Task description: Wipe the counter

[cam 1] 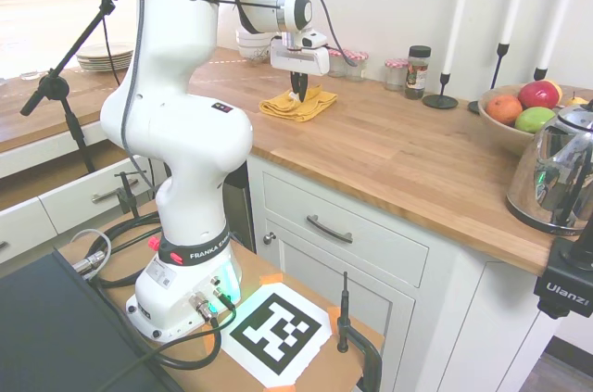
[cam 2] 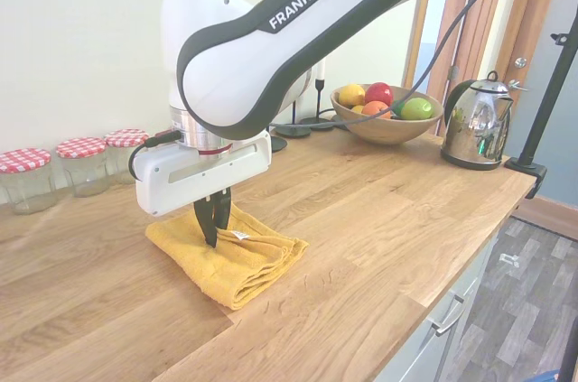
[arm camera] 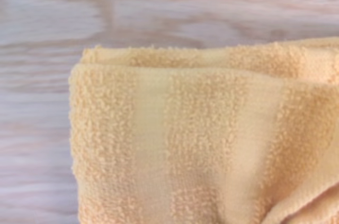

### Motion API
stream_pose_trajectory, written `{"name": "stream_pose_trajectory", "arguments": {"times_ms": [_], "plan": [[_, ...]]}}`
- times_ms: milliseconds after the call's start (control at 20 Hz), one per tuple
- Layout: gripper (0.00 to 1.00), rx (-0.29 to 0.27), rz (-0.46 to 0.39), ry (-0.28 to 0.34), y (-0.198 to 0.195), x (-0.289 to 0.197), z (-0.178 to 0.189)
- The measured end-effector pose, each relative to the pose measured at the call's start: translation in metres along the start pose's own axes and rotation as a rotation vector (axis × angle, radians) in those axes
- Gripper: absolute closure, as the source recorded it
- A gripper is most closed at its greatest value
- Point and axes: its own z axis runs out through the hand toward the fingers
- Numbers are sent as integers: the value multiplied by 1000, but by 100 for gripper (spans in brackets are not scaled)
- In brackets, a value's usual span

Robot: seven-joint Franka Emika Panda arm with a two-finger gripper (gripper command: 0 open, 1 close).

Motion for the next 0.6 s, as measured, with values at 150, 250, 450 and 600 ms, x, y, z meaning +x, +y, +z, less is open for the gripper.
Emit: {"name": "stream_pose_trajectory", "arguments": {"times_ms": [150,250,450,600], "plan": [[100,4,10,2,12,19,1],[100,5,17,-4,25,36,1],[100,10,32,-14,60,73,2],[100,17,42,-24,87,99,4]]}}
